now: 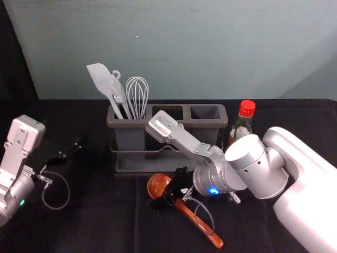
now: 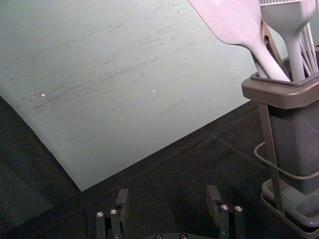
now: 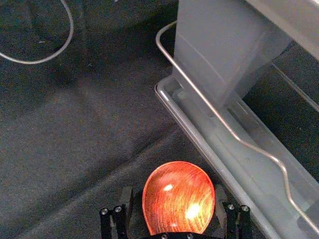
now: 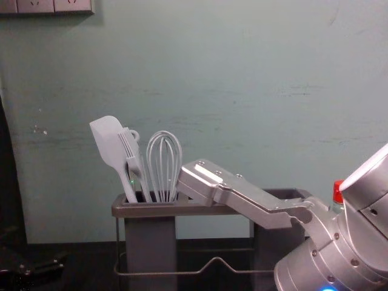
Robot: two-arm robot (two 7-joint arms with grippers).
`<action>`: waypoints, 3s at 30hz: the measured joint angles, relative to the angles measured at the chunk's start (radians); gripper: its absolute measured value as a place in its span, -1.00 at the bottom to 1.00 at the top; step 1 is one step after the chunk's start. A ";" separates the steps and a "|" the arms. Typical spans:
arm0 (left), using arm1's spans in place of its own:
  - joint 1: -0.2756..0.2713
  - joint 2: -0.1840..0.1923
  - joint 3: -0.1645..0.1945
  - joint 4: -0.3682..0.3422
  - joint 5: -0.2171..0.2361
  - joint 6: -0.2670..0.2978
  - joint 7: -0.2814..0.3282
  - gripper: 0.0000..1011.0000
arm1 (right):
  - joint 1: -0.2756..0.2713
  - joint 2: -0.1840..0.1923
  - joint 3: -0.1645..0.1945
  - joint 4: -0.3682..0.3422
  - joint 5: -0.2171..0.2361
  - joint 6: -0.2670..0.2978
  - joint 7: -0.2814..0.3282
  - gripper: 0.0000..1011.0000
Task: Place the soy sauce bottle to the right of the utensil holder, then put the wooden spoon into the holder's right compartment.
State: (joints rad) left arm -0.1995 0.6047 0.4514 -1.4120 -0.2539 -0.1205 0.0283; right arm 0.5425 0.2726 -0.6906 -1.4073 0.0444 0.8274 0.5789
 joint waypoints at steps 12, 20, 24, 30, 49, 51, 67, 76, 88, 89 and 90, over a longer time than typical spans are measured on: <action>0.000 0.000 0.000 0.000 0.000 0.000 0.000 1.00 | -0.014 0.004 0.002 -0.027 -0.012 0.000 0.019 0.98; 0.000 0.000 0.000 0.000 0.000 0.000 0.000 1.00 | -0.019 0.005 0.003 -0.031 -0.023 -0.003 0.020 0.98; 0.000 0.000 0.000 0.000 0.000 0.000 0.000 1.00 | -0.019 0.006 0.003 -0.031 -0.023 -0.003 0.020 0.98; 0.000 0.000 0.000 0.000 0.000 0.000 0.000 1.00 | -0.019 0.006 0.002 -0.031 -0.022 -0.003 0.020 0.98; 0.000 0.000 0.000 0.000 0.000 0.000 0.000 1.00 | -0.018 0.006 0.002 -0.031 -0.020 -0.001 0.020 0.94; 0.000 0.000 0.000 0.000 0.000 0.000 0.000 1.00 | -0.018 0.006 0.002 -0.031 -0.020 -0.001 0.020 0.84; 0.000 0.000 0.000 0.000 0.000 0.000 0.000 1.00 | -0.018 0.006 0.002 -0.031 -0.019 -0.001 0.020 0.66; 0.000 0.000 0.000 0.000 0.000 0.000 0.000 1.00 | -0.062 0.014 0.046 -0.089 -0.013 -0.057 -0.007 0.66; 0.000 0.000 0.000 0.000 0.000 0.000 0.000 1.00 | -0.181 0.049 0.146 -0.245 0.055 -0.239 -0.058 0.66; 0.000 0.000 0.000 0.000 0.000 0.000 0.000 1.00 | -0.189 0.052 0.152 -0.254 0.062 -0.253 -0.058 0.66; 0.000 0.000 0.000 0.000 0.000 0.000 0.000 1.00 | -0.195 0.055 0.157 -0.262 0.068 -0.267 -0.058 0.66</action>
State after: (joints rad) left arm -0.1995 0.6047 0.4514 -1.4120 -0.2539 -0.1206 0.0283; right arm 0.3475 0.3278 -0.5337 -1.6688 0.1128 0.5609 0.5208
